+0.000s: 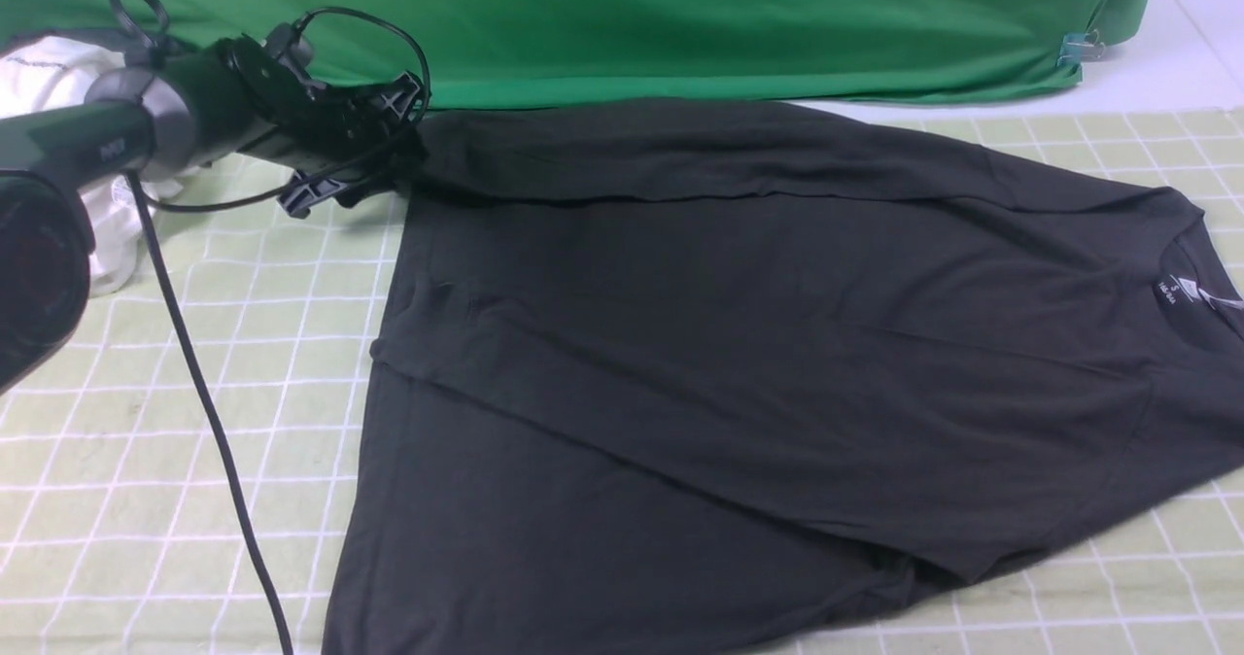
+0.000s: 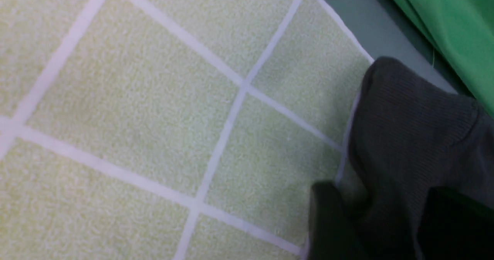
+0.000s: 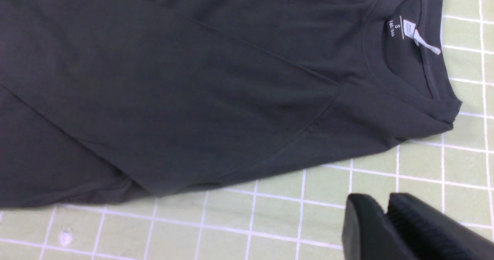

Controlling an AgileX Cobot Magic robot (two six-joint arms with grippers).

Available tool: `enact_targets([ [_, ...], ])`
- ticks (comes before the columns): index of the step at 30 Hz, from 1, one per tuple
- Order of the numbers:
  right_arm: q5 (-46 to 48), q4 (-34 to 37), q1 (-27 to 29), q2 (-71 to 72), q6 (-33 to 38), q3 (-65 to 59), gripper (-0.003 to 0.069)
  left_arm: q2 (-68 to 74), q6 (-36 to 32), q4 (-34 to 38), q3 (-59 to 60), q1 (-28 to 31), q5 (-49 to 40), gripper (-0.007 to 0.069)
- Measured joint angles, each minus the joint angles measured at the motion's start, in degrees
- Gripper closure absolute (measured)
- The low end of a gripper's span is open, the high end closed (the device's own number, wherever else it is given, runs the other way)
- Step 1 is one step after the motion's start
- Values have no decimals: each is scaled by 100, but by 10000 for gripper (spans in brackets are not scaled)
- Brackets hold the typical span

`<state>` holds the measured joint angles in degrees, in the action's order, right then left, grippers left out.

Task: Fold a long-sleeved shirt over a green coffee tablecloth.
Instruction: 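Grab the top left corner of the dark shirt with the left gripper, then fold the left side of the dark shirt inward over its body with the left gripper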

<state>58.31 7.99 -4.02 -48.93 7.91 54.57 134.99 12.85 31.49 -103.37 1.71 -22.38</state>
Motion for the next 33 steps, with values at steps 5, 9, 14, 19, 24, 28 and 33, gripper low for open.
enact_targets([
  [5,0,0,0,0,0,0,566,-118,-250,171,19,0,-293,573],
  [9,0,0,0,0,0,0,566,-744,-274,316,27,14,-766,592],
  [14,4,0,0,0,0,0,560,-1731,-64,678,22,13,-1854,592],
  [19,137,0,0,0,0,0,552,-2540,297,276,436,-249,-2691,592],
  [24,207,0,0,0,0,0,544,-3195,520,-429,1693,-520,-2716,592],
  [28,233,0,0,0,0,0,537,-3695,499,-523,3416,-532,-2204,592],
  [33,233,0,0,0,0,0,536,-3787,237,-359,4602,-691,-1655,592],
])
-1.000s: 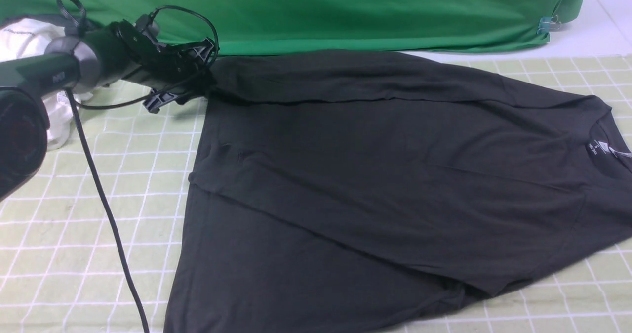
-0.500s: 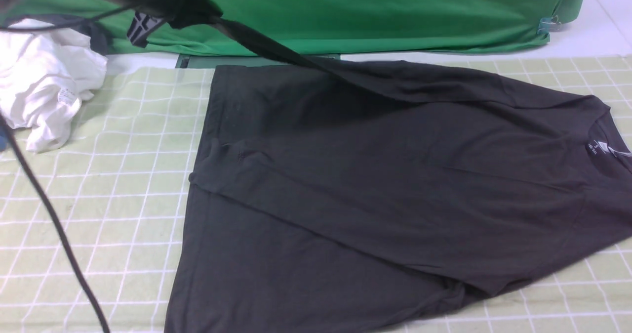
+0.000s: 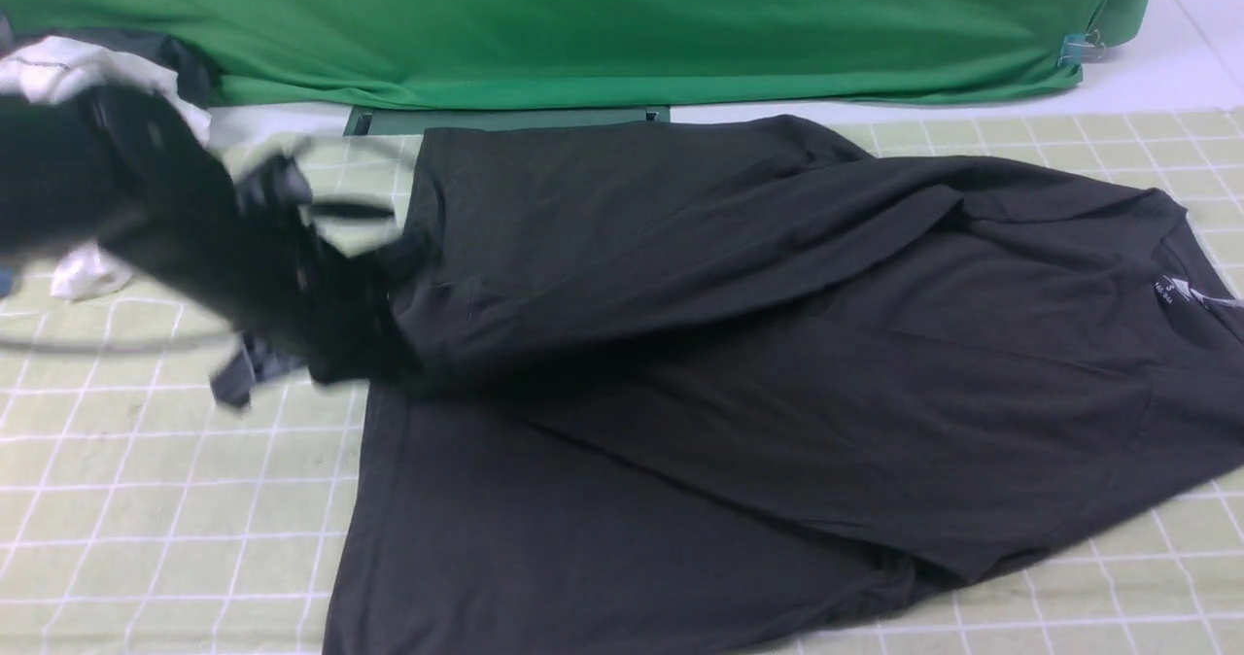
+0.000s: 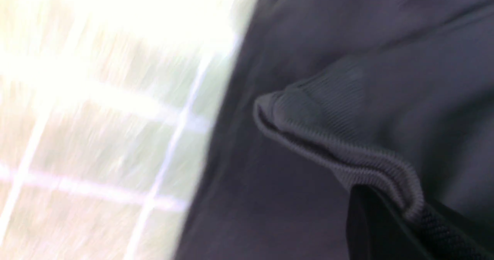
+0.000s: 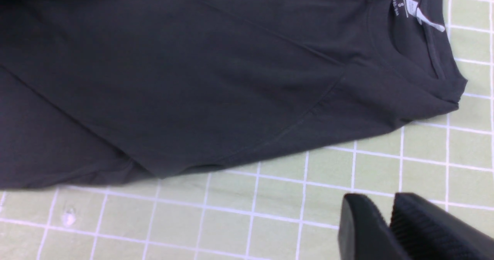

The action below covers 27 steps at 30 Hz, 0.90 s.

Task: Fold a long-sleeved shirt over a green coffee tablecloth.
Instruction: 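Fold the left side of the dark shirt inward over its body with the left gripper, then grasp the near edge of the shirt at its hem and shoulder corners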

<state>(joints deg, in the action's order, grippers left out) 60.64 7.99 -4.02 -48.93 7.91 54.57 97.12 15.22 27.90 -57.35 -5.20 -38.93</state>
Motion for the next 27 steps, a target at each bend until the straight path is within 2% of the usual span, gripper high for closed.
enact_targets([
  [6,-12,0,0,0,0,0,536,0,-231,50,660,-324,675,580],
  [10,-17,0,0,0,0,0,535,0,-244,-1,671,-346,733,519],
  [11,-17,0,0,0,0,0,533,0,-248,-122,649,-346,665,475],
  [13,-17,0,0,0,0,0,532,-36,-210,-587,478,-346,362,384],
  [15,-17,0,0,0,0,0,531,-70,-167,-851,337,-346,153,343],
  [16,-17,0,0,0,0,0,529,-139,-81,-1245,49,-346,-264,278],
  [19,-17,0,0,0,0,0,526,-349,-53,-1778,-664,-346,-1481,138],
  [23,-17,0,0,0,0,0,523,-548,-76,-1803,-631,-422,-2318,71],
  [27,-17,0,0,0,0,0,519,-733,-84,-1717,236,-757,-2360,60],
])
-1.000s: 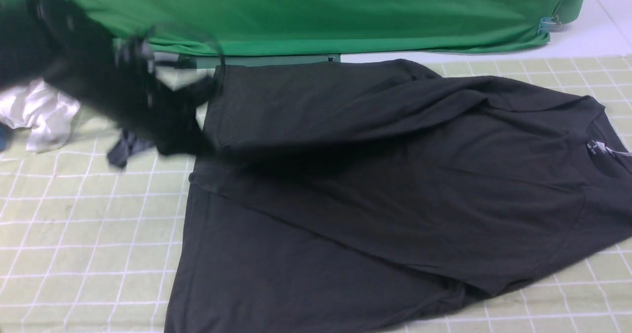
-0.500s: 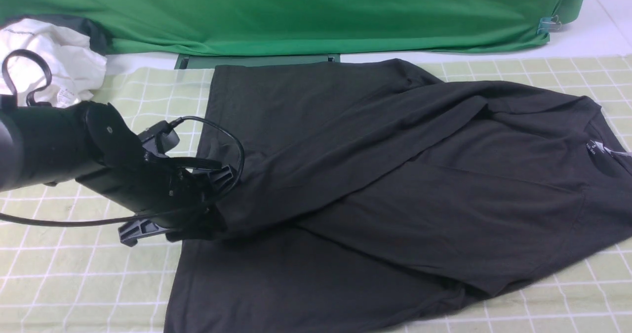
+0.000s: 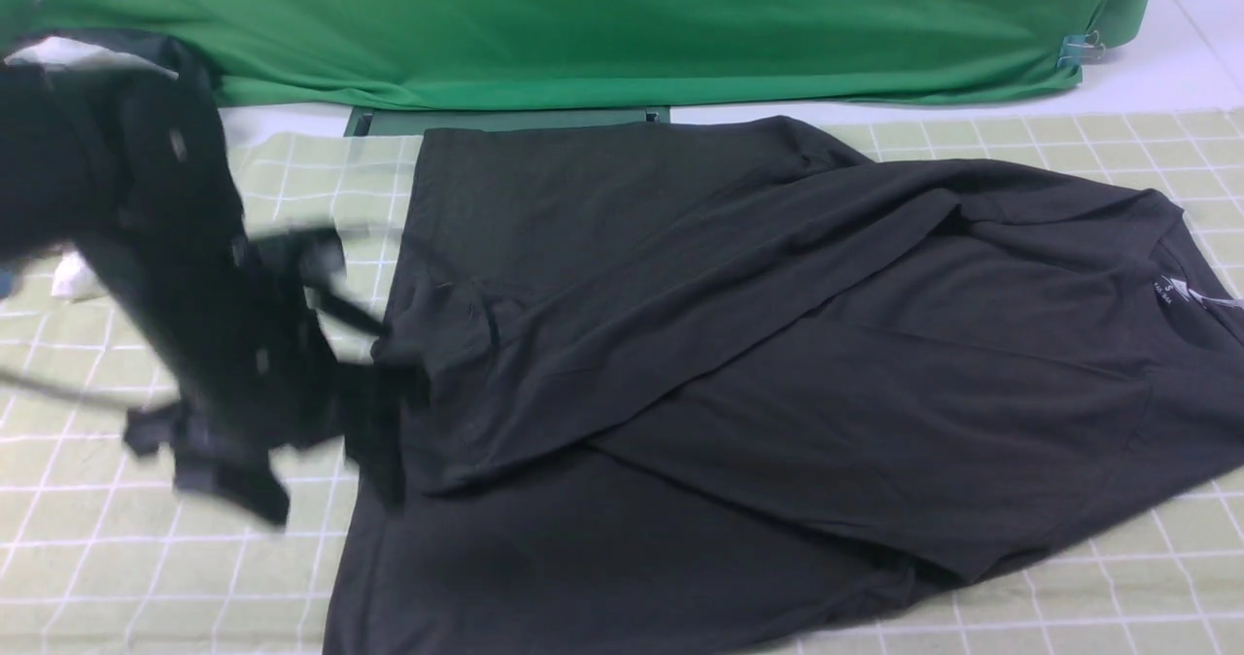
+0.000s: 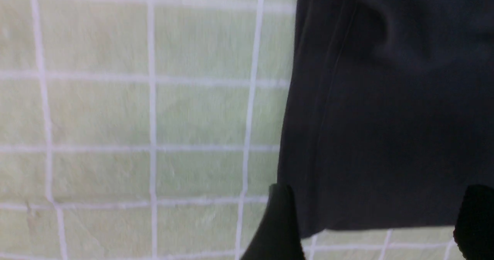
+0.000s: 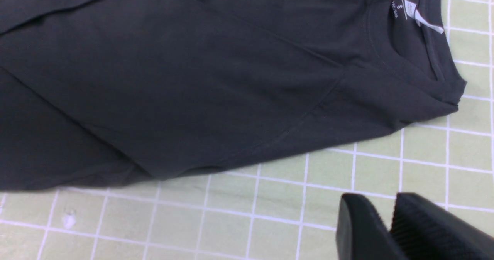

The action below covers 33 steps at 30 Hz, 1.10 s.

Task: Fold a long-sleeved shirt over a green coffee tablecloth.
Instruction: 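Grasp the near edge of the shirt at its hem and shoulder corners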

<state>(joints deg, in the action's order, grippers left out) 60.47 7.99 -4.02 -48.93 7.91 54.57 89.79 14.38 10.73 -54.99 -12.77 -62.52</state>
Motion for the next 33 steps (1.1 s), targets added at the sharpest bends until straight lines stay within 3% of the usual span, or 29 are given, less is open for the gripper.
enact_targets([
  [7,-105,0,0,0,0,0,515,-59,0,384,1400,-383,1086,56],
  [19,-112,50,0,0,-10,0,515,-50,64,212,1480,-383,1938,56],
  [24,-150,79,0,0,-16,0,515,-18,-406,354,1480,-378,1901,71],
  [27,-162,151,-7,0,-21,0,515,-12,-804,380,1480,-378,1858,135],
  [28,-220,200,-76,0,-27,0,515,-12,-991,459,1480,-378,1843,218],
  [31,-326,234,-404,-43,-3,0,510,-32,-1106,629,1467,-378,1743,360],
  [33,-345,240,-867,-198,9,0,498,-130,-1200,668,1467,-378,1653,508],
])
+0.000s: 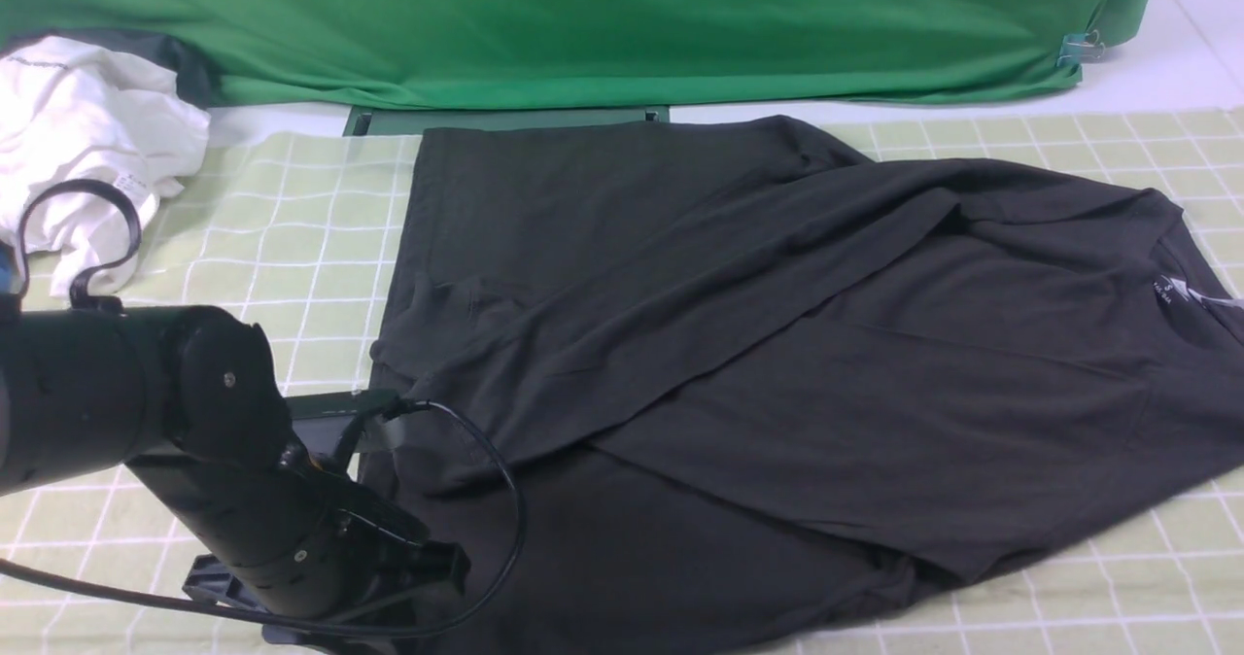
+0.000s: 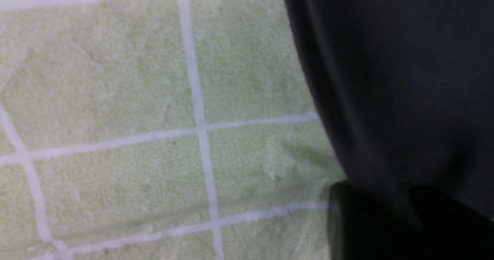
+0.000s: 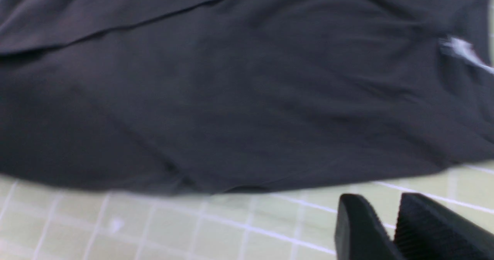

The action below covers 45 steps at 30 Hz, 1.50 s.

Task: Fold a long-sleeved shirt over a green coffee tablecloth.
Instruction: 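Grasp the near edge of the shirt at its hem and shoulder corners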

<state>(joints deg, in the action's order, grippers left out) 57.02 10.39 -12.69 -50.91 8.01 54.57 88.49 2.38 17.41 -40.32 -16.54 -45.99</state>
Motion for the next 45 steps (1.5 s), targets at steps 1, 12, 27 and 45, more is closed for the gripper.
enact_targets([
  [1,-8,0,-270,-113,39,0,489,-51,0,-57,-5,-5,-21,552],
  [12,-60,-1224,-3314,-2423,168,0,286,-317,151,-525,-6,-5,-166,603],
  [27,-671,-2674,-3518,-4627,-637,0,270,-547,16,-474,-11,-5,-179,603],
  [45,-1136,-2973,-3528,-5125,-801,30,314,-547,16,-405,-11,-5,-130,603],
])
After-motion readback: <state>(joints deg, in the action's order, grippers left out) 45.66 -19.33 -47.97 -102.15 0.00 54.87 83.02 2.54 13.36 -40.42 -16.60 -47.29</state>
